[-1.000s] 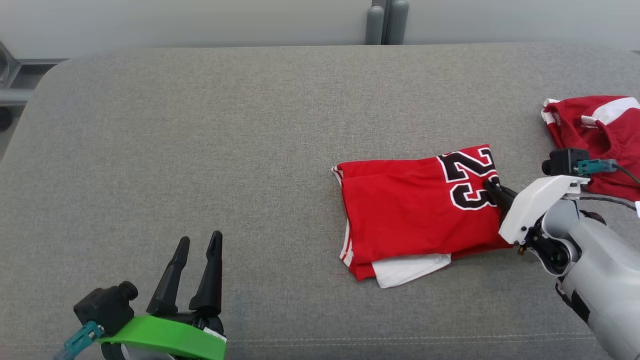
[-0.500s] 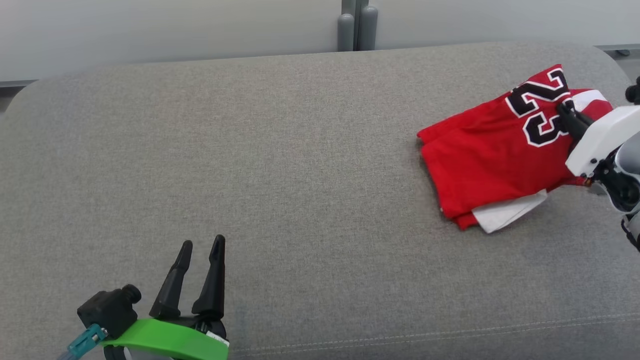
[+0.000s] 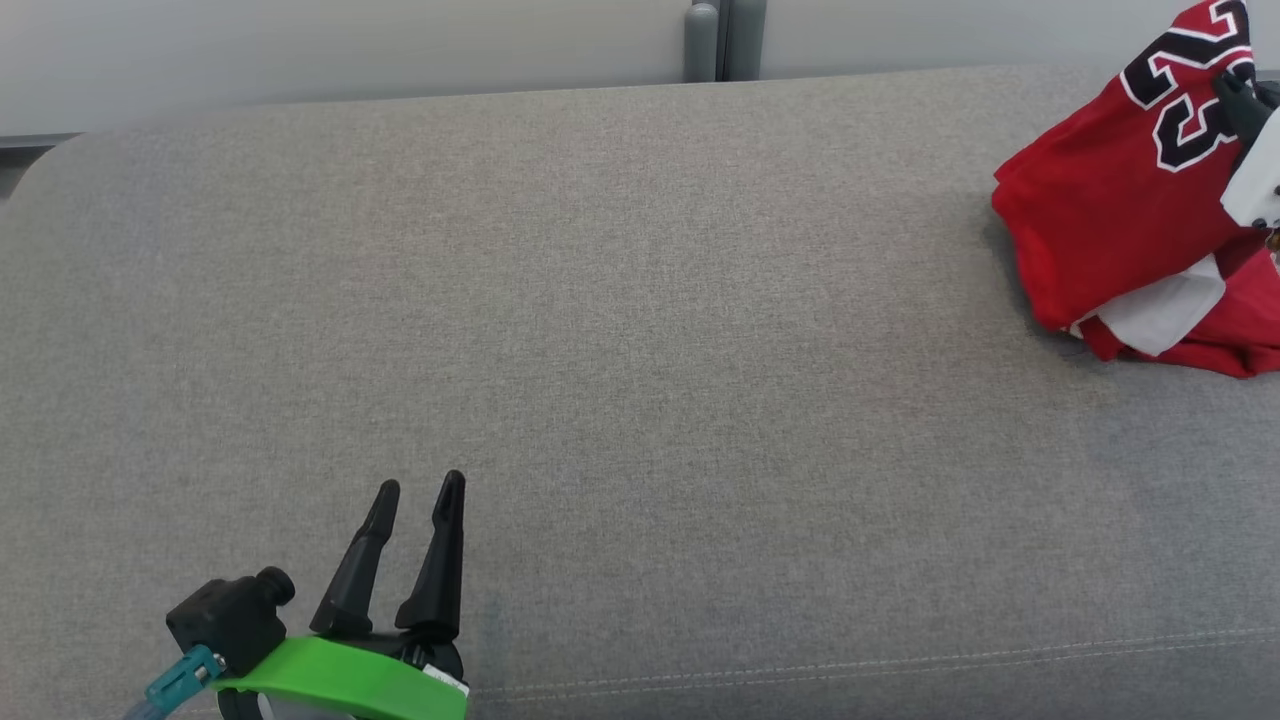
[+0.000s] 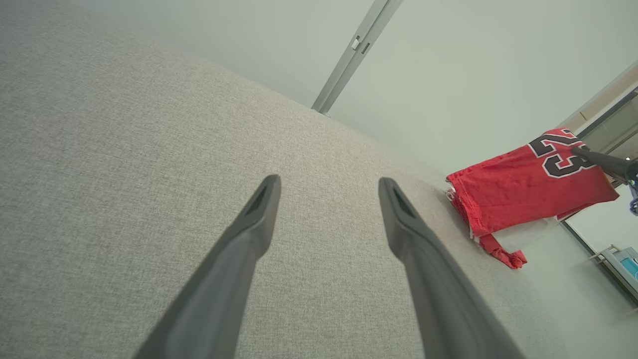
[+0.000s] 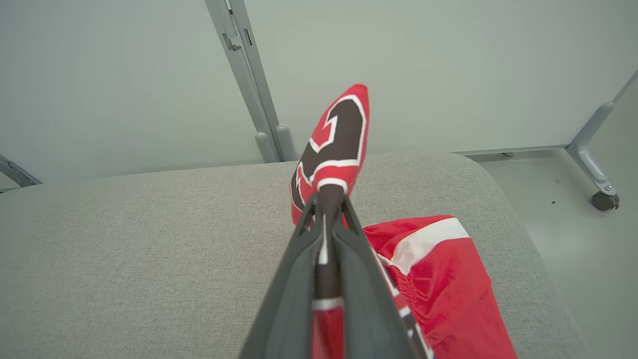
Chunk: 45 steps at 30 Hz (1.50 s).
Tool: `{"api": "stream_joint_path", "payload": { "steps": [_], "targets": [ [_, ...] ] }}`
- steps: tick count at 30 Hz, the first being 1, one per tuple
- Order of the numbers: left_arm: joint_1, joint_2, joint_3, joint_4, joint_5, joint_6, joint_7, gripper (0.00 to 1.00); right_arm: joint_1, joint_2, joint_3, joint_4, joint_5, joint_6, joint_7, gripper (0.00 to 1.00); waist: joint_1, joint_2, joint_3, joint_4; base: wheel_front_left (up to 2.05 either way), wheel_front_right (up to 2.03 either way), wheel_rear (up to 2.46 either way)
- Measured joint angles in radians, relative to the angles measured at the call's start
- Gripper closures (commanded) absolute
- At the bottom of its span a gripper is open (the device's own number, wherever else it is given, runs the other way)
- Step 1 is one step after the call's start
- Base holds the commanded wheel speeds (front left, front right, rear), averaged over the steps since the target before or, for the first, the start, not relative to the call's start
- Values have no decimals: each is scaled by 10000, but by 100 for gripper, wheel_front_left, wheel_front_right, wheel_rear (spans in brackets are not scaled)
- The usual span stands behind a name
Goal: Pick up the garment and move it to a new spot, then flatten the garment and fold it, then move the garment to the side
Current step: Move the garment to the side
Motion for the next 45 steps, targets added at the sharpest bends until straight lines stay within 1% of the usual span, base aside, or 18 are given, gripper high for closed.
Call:
{"api": "stream_joint_path", "payload": {
  "steps": [3, 9, 12, 16, 19, 20, 23, 27, 29, 30, 36, 38, 39, 40, 42, 45],
  "targets": [
    [-7, 0, 8, -27, 0, 0, 0, 0, -259, -102, 163, -35, -257, -127, 305, 100, 0, 1, 101, 50, 0, 0, 0],
    [-34, 12, 56, -84, 2, 0, 0, 0, -631, -261, 453, -100, -596, -242, 696, 100, 0, 0, 279, 113, 0, 0, 0],
    [-66, 25, 58, -102, 13, 0, 33, 0, -789, -512, 543, -92, -895, -274, 775, 100, 0, 0, 393, 143, 0, 0, 0],
    [-106, 79, 84, -171, 17, 2, 77, 0, -1005, -890, 646, -17, -1189, -441, 949, 100, 0, 0, 576, 176, 0, 0, 0],
    [-141, 138, 92, -259, 79, 8, 144, 0, -1133, -1248, 706, 98, -1499, -610, 1016, 100, 0, 0, 754, 198, 0, 0, 0],
    [-167, 148, 94, -288, 104, 10, 171, 0, -1142, -1352, 698, 165, -1509, -612, 1035, 100, 0, 0, 819, 207, 0, 0, 0],
    [-274, 190, 98, -397, 121, 13, 186, 0, -1140, -1522, 621, 408, -1507, -832, 1037, 100, 0, 0, 1036, 234, 0, 0, 0],
    [-379, 332, 130, -522, 217, 15, 301, 0, -1139, -1689, 614, 594, -1609, -1016, 1034, 100, 0, 0, 1363, 273, 0, 0, 0],
    [-422, 374, 150, -612, 303, 96, 357, 0, -1140, -1756, 612, 650, -1682, -1057, 1018, 100, 0, 0, 1536, 291, 0, 0, 0],
    [-456, 393, 157, -663, 336, 104, 384, 0, -1140, -1768, 598, 679, -1701, -1131, 1003, 100, 0, 0, 1628, 298, 0, 0, 0],
    [-768, 443, 155, -951, 535, 105, 431, 0, -1141, -1756, 393, 997, -1701, -1267, 696, 100, 0, 0, 2181, 324, 0, 0, 0],
    [-873, 468, 153, -1057, 587, 105, 466, 0, -1141, -1758, 384, 1129, -1741, -1398, 564, 100, 0, 0, 2362, 324, 0, 0, 0],
    [-932, 477, 150, -1089, 598, 105, 487, 0, -1141, -1770, 380, 1195, -1779, -1406, 491, 99, 0, 0, 2447, 322, 0, 0, 0],
    [-988, 485, 148, -1110, 617, 105, 487, 0, -1141, -1785, 389, 1250, -1862, -1440, 464, 84, 0, 0, 2528, 318, 0, 0, 0],
    [-1057, 500, 148, -1162, 629, 105, 514, 0, -1141, -1799, 389, 1383, -2025, -1480, 368, 82, 0, 0, 2678, 304, 0, 0, 0],
    [-1104, 556, 153, -1233, 639, 105, 518, 0, -1141, -1783, 359, 1544, -2027, -1496, 182, 84, 0, 0, 2862, 262, 0, 0, 0]
  ]
}}
